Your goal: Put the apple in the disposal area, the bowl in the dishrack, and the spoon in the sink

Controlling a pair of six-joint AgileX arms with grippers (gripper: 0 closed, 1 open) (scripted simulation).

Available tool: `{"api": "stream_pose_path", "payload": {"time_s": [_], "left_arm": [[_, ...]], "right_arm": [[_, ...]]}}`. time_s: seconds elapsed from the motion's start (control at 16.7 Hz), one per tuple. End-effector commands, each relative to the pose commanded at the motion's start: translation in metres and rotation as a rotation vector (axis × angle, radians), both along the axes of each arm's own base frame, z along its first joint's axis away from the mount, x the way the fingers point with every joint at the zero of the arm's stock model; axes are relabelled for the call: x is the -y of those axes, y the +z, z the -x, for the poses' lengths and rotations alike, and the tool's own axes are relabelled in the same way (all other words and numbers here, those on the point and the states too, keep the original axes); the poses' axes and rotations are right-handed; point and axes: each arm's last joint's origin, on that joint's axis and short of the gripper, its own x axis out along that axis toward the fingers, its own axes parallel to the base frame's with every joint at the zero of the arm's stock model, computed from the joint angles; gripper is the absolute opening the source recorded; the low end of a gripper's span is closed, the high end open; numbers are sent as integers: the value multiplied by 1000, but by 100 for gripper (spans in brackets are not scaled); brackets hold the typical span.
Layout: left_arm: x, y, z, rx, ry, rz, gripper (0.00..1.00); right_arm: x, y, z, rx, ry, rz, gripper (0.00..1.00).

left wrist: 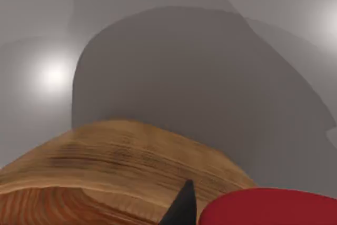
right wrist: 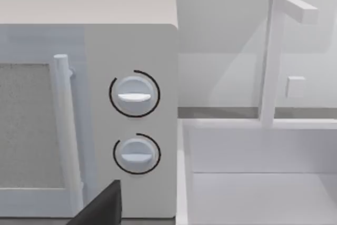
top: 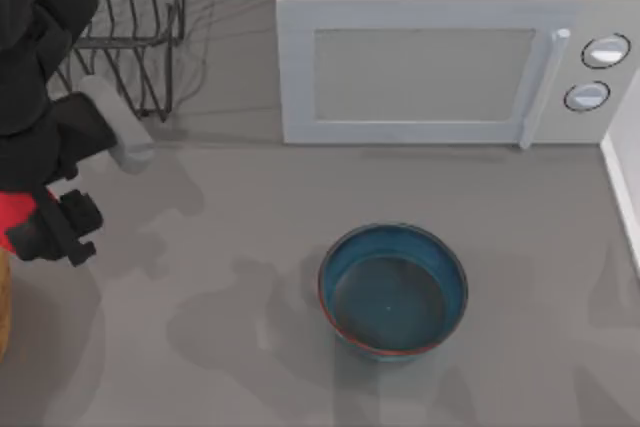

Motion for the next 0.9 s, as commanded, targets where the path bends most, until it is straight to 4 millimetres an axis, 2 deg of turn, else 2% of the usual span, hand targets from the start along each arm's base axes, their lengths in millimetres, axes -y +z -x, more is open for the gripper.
{"api": "stream_pose_path", "payload": {"time_s": [0.24,0.42,0.66,0.9], "left_arm": [[-35,9,12,-43,-363,-33,0],[-56,17,24,-40,-550,-57,0],[-72,26,37,-13,-682,-89,0],[-75,27,40,-5,-705,-98,0]], "right_arm": [[0,0,0,0,0,0,100],[0,0,0,0,0,0,100],[0,0,0,0,0,0,100],[0,0,0,0,0,0,100]]}}
